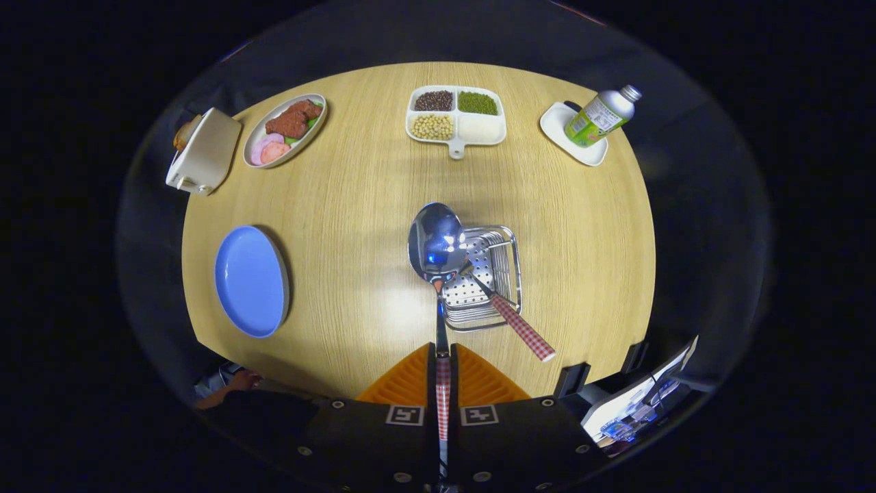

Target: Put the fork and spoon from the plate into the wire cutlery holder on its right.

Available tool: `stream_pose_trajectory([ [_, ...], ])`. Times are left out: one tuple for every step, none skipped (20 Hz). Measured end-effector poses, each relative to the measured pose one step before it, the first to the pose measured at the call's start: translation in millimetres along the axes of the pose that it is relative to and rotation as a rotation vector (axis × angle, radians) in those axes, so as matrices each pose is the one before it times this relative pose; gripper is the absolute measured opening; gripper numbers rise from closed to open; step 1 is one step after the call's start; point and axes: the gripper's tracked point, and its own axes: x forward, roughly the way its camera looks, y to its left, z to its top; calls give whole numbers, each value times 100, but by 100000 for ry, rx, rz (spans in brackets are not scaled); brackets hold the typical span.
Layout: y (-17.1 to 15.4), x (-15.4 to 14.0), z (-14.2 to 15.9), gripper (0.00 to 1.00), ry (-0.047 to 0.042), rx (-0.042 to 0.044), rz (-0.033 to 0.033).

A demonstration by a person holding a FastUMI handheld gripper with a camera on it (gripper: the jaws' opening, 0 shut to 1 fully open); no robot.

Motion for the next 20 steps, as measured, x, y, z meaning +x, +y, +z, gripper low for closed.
stream_pose_trajectory([
  [-600, 203, -129, 5, 2273, -1838, -386],
  [-400, 230, -140, 5, 2197, -2168, -349],
  [-406, 207, -125, 5, 2812, -2604, -35],
  [-330, 163, -264, 5, 3128, -2041, 272],
  [-138, 206, -101, 5, 2796, -1765, 584],
  [-388, 198, -154, 5, 3059, -1078, -11],
  [-451, 208, -176, 5, 2908, -1649, 3],
  [-538, 155, -63, 5, 2825, -1721, -235],
  [-506, 69, -77, 5, 2757, -1137, -669],
  [-461, 11, 86, 5, 2551, -1546, -360],
  [-159, 222, -57, 5, 2877, -1605, 377],
  [-225, 41, -75, 5, 3226, -1927, 559],
  [-77, 48, -56, 5, 2655, -2220, 411],
  [-127, -27, 195, 5, 2524, -2256, -253],
  [-147, -52, 240, 5, 2605, -2396, -80],
  [42, 93, 103, 5, 2848, -1409, 53],
  [78, 124, 175, 5, 2841, -1598, 234],
  [-83, 19, 154, 5, 2461, -1167, -361],
  [-75, -79, 278, 5, 2332, -1171, -419],
  [-120, -147, 275, 5, 2345, -871, -288],
])
